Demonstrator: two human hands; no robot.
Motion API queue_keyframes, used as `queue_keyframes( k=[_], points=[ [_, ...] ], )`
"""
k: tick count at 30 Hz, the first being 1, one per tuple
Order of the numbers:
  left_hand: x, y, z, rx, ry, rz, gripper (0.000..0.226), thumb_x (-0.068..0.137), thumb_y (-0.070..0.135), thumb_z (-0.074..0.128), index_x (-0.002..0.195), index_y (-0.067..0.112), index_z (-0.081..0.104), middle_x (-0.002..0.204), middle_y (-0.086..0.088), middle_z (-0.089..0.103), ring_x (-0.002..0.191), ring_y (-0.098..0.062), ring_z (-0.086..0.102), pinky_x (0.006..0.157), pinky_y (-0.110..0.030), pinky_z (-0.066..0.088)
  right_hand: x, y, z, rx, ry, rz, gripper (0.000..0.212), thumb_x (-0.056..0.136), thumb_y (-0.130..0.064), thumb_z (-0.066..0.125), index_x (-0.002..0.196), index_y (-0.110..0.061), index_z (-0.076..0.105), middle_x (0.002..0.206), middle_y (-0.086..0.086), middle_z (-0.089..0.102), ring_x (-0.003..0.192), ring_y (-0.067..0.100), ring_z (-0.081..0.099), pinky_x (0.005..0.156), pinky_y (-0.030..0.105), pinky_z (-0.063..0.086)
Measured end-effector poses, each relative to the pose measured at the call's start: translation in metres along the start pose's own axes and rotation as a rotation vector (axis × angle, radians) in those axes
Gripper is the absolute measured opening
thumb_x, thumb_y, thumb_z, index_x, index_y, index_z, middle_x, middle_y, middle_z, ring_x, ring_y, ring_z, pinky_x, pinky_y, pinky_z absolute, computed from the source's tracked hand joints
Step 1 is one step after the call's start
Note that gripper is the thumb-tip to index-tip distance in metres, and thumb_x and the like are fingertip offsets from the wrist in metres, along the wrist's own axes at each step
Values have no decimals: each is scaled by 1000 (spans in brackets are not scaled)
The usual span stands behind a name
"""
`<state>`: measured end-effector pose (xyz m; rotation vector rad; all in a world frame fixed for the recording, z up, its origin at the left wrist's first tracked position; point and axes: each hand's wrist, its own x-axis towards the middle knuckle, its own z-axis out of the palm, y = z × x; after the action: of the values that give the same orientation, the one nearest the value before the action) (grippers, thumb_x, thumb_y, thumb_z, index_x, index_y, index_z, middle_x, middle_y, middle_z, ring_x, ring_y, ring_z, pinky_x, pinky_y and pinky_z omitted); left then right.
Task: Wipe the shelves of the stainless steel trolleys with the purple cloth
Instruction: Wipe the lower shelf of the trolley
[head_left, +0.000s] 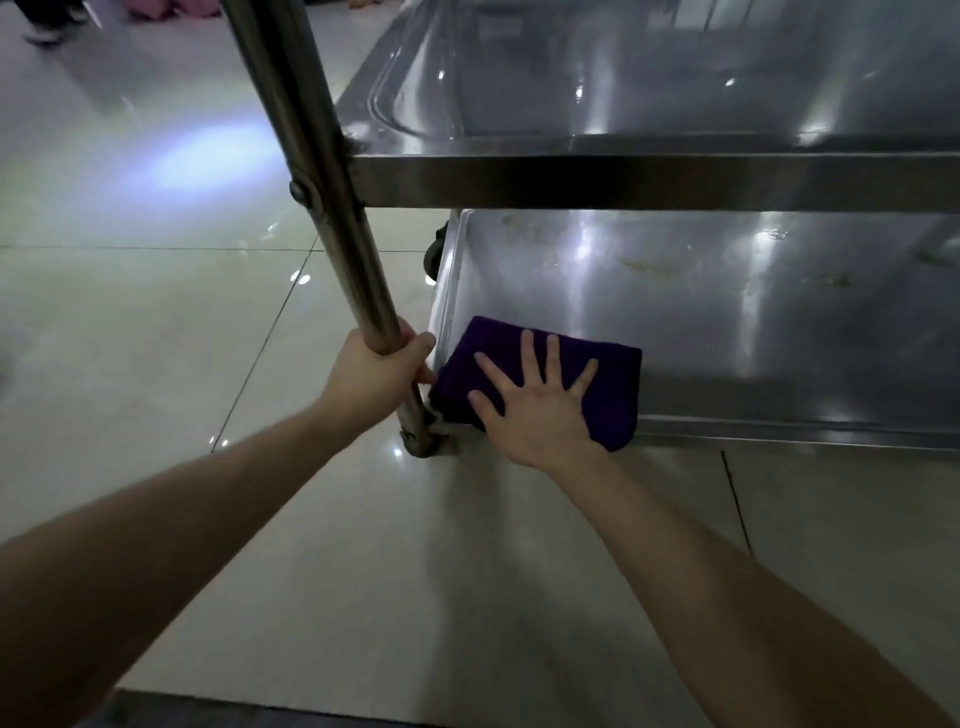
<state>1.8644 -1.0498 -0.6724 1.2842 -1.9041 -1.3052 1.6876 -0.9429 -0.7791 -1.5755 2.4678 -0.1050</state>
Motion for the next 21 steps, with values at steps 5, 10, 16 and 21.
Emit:
queue_keyframes(
  k=[5, 10, 16, 21],
  points=[
    [-16, 3, 18, -92, 336, -105, 41, 96, 54, 75, 83, 15, 73, 74, -1, 78, 73, -14, 77, 72, -39, 61, 3, -18, 2, 2, 3, -33, 70, 101, -79, 3, 167, -55, -3, 179, 11, -20, 162, 44, -23, 113, 87, -15],
    [-11, 5, 41, -249, 548, -46, 55, 100, 41, 69, 87, -11, 58, 82, -35, 65, 75, -48, 70, 72, -61, 61, 49, 4, -9, 17, -43, -85, 75, 93, -89, 6, 163, -63, -2, 180, 4, -18, 162, 40, -23, 112, 85, -21],
    [-1, -7, 44, -269, 559, -25, 48, 92, 34, 66, 84, -11, 50, 67, -20, 53, 59, -28, 55, 66, -60, 59, 167, 3, -46, 16, -113, -27, 76, 97, -88, 16, 166, -60, 3, 179, 5, -22, 162, 43, -23, 112, 89, -13],
    [-1, -1, 48, -295, 608, -44, 42, 92, 31, 64, 76, -4, 47, 68, -22, 51, 60, -28, 51, 60, -57, 55, 126, -11, -27, 15, -69, -73, 72, 99, -82, 13, 166, -58, 3, 179, 8, -18, 162, 43, -21, 113, 87, -15]
  ],
)
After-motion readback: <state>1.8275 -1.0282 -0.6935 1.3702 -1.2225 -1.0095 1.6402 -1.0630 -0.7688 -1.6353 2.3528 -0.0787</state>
